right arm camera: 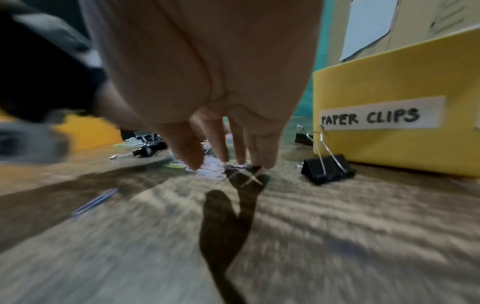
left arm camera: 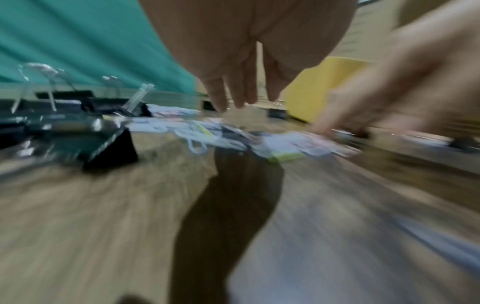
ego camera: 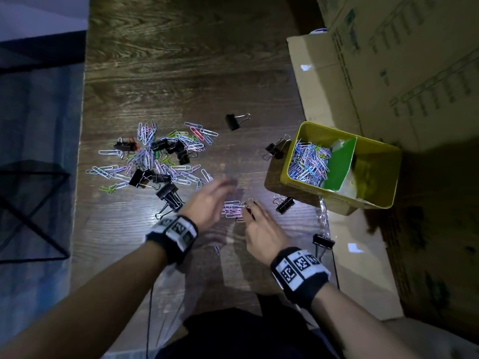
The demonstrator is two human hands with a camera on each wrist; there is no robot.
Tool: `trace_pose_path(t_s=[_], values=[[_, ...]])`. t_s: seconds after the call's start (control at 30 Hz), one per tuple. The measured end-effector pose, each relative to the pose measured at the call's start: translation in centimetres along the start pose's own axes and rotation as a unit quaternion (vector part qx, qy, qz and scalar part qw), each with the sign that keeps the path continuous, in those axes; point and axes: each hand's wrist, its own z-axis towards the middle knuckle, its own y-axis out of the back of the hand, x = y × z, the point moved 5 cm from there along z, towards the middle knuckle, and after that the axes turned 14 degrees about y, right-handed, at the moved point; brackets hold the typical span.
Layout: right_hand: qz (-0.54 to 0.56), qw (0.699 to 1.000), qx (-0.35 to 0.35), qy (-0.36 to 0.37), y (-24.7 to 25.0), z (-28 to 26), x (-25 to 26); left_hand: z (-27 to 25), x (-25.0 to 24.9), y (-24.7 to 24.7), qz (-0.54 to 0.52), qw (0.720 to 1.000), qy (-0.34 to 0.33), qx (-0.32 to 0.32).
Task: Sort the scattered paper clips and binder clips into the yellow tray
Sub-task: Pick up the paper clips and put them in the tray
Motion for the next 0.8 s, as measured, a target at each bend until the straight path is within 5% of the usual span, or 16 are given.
trace_pose_path(t_s=[0.07, 0.17, 0.27, 0.5, 0.67, 0.73, 0.8], values=[[0.018, 1.000, -0.009, 0.015, -0.5, -0.2, 0.3, 2.5, 1.0, 0.9, 0.041, 0.996, 0.075, -0.024], [0.038, 0.999, -0.027, 0.009, -0.9, -0.1, 0.2, 4.0, 2.5, -0.6, 0.151, 0.966, 0.183, 0.101], [0.035, 0.999, -0.033, -0.012, -1.1, 0.3, -0.4, 2.2, 2.0, -2.3, 0.208, 0.947, 0.188, 0.158], [0.014, 1.000, -0.015, 0.021, -3.0, -1.4, 1.0, -5.9, -0.5, -4.9, 0.167, 0.954, 0.145, 0.204], [0.052, 0.996, -0.069, 0.017, -3.9, -2.3, 1.2, -7.8, -0.7, -2.8, 0.013, 0.995, 0.010, 0.102], [0.051, 0.996, -0.075, -0.018, -3.9, -1.8, 0.7, -6.8, 0.4, -1.3, 0.002, 0.998, 0.049, 0.040], [0.025, 0.997, -0.058, -0.047, -3.8, -1.2, 0.5, -6.0, 1.6, -1.1, 0.051, 0.989, 0.124, 0.057]])
